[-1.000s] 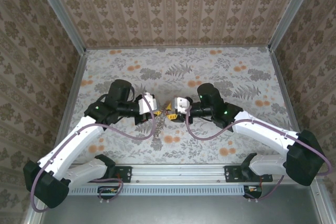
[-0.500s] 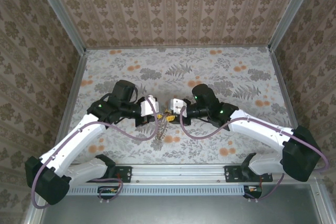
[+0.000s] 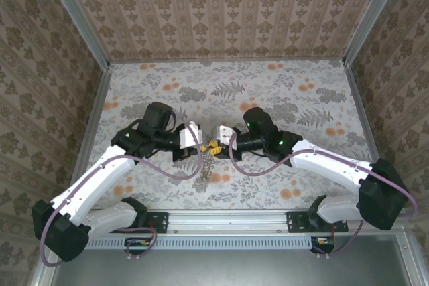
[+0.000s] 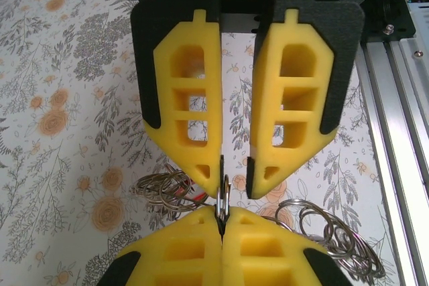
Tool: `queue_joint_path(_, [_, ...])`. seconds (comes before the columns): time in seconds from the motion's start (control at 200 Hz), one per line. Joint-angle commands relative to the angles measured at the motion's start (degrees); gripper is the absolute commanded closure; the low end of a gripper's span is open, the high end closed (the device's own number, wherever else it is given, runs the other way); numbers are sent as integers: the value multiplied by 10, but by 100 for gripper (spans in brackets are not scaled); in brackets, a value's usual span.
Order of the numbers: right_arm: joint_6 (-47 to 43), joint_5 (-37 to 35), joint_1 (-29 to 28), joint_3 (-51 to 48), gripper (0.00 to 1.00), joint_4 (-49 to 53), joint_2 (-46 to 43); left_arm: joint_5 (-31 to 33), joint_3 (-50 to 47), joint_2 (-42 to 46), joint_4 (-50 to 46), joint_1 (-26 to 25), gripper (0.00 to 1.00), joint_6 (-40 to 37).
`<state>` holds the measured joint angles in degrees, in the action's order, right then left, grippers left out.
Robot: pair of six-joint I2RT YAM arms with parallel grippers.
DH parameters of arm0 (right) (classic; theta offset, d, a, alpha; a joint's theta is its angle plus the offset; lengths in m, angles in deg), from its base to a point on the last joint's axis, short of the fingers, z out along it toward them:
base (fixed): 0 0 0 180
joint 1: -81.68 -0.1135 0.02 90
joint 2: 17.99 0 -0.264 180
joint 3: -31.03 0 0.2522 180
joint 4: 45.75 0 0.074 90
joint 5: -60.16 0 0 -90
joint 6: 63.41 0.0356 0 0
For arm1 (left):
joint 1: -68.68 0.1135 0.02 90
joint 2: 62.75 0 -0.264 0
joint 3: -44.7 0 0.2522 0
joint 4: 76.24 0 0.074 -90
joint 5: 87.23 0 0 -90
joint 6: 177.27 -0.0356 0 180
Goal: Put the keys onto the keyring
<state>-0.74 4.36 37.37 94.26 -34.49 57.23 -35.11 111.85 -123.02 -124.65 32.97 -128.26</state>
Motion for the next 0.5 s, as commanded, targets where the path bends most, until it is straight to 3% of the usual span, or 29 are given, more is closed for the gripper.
queue_joint_path(0.0, [20,15,-4,12,85,-23,10,-30,11,14,8,-4,100,1])
queue_joint_path(0.095, [40,15,-5,7,100,-47,15,-66,-3,27,42,16,100,29])
queue_joint_path(0.2, [84,16,-5,-10,100,-111,16,-80,-21,50,71,34,100,49])
queue_joint_path(0.29, [152,-4,-4,-45,100,-220,13,-78,-31,65,71,45,87,51])
queue_joint_path(0.495, [245,-19,-2,-117,100,-420,16,-80,-54,95,80,71,73,73])
